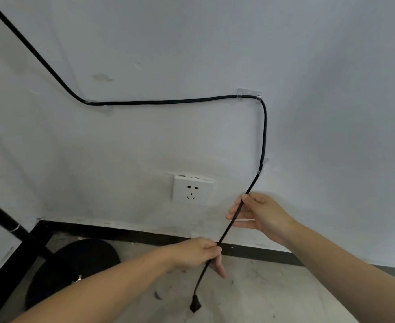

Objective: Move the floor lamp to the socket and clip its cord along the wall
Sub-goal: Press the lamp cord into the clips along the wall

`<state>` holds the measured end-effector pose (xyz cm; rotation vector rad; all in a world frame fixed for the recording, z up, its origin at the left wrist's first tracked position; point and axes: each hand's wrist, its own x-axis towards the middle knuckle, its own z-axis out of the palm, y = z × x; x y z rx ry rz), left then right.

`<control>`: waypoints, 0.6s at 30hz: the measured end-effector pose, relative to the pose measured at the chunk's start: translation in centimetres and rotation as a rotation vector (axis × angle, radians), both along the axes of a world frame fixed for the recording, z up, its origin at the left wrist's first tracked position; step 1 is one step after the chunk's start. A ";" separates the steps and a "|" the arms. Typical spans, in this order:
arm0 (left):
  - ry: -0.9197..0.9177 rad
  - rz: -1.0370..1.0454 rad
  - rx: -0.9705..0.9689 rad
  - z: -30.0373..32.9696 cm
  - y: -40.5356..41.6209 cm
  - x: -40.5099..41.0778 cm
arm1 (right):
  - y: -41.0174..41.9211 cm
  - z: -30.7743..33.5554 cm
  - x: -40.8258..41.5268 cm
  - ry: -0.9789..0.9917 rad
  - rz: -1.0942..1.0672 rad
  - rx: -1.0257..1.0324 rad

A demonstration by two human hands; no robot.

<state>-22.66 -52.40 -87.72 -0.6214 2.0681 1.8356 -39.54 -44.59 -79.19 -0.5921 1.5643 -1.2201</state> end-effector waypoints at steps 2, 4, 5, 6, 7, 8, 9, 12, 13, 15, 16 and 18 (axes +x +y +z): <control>0.006 0.092 -0.032 -1.4 -1.0 1.4 | -0.2 -0.5 -0.2 0.155 -0.008 0.039; -0.016 0.216 -0.105 -2.7 -2.5 2.5 | -0.7 -1.1 -0.2 0.215 -0.019 0.078; -0.040 0.273 -0.159 -3.3 -3.4 2.9 | -1.0 -1.5 -0.1 0.220 -0.020 0.104; -0.068 0.316 -0.214 -3.8 -4.2 3.0 | -1.4 -1.8 0.0 0.219 -0.019 0.131; -0.088 0.350 -0.255 -4.3 -4.8 3.0 | -1.8 -2.0 0.2 0.216 -0.018 0.158; -0.101 0.379 -0.275 -4.6 -5.3 2.8 | -2.2 -2.4 0.3 0.214 -0.016 0.184; -0.111 0.407 -0.284 -4.9 -5.6 2.4 | -2.6 -2.8 0.5 0.219 -0.010 0.213; -0.134 0.457 -0.314 -5.4 -5.5 0.7 | -3.6 -4.7 1.2 0.250 0.042 0.329; -0.139 0.456 -0.336 -5.6 -5.3 0.0 | -3.7 -5.5 1.4 0.265 0.052 0.364; -0.156 0.480 -0.399 -6.1 -4.7 -1.4 | -3.8 -6.9 1.5 0.308 0.031 0.400; -0.161 0.510 -0.429 -6.4 -4.4 -1.9 | -3.8 -7.5 1.4 0.332 0.006 0.401; -0.171 0.556 -0.475 -7.0 -4.1 -2.4 | -3.9 -8.1 1.1 0.383 -0.036 0.390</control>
